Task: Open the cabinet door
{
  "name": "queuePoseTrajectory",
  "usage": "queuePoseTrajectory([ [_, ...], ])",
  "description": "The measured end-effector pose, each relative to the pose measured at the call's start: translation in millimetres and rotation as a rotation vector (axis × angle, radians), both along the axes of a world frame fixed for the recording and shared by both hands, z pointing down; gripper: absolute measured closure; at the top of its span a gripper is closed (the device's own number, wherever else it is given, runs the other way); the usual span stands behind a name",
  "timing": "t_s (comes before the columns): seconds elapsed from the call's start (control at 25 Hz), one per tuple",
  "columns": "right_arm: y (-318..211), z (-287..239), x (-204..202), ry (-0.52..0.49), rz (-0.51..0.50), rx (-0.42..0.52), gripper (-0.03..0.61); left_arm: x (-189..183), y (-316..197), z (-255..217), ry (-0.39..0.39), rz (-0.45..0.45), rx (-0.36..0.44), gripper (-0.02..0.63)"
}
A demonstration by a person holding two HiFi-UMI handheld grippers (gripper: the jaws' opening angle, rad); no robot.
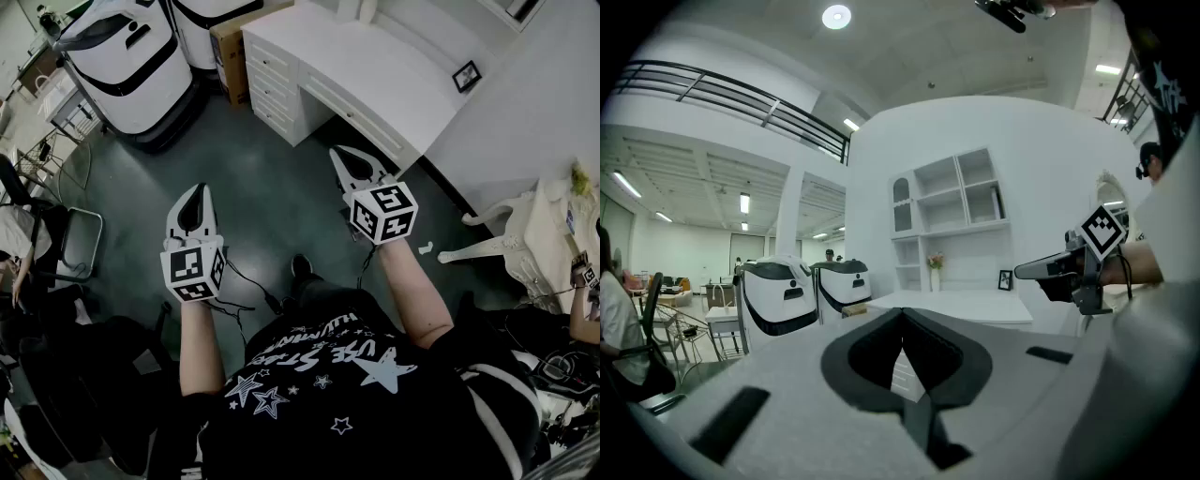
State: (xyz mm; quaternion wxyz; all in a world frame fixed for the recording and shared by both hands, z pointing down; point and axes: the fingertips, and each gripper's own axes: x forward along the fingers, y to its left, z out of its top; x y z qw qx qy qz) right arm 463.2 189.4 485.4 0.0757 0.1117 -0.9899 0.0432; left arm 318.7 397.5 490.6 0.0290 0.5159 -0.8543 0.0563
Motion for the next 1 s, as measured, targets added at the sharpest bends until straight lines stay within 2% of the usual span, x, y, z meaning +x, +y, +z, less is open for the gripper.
queuePoseTrajectory([
  [0.44, -19.3, 2.2, 23.3, -0.021, 0.032, -0.022, 0.574, 23.0, -19.2, 5.6, -0.003, 0.043, -0.027, 0.604],
  [0.64, -17.6, 5.3, 35.8, -0.024, 0.049, -0.028, 0.574, 37.9, -22.4, 4.3, 0.014, 0.074, 0.002, 0.604],
  [0.88, -8.1, 10.4, 48.3, -0.046, 0.063, -0.031, 0.574, 38.5, -17.7, 0.7, -0.013, 0.081, 0.029, 0.603],
  [0.96, -10.9, 12.2, 50.1, -0.046, 0.077, -0.034, 0.574, 36.1, -20.5, 0.5, -0.018, 0.099, 0.031, 0.473],
  [1.0, -13.3, 13.3, 50.5, -0.043, 0.083, -0.036, 0.574, 35.1, -22.2, 0.1, -0.018, 0.108, 0.033, 0.454],
])
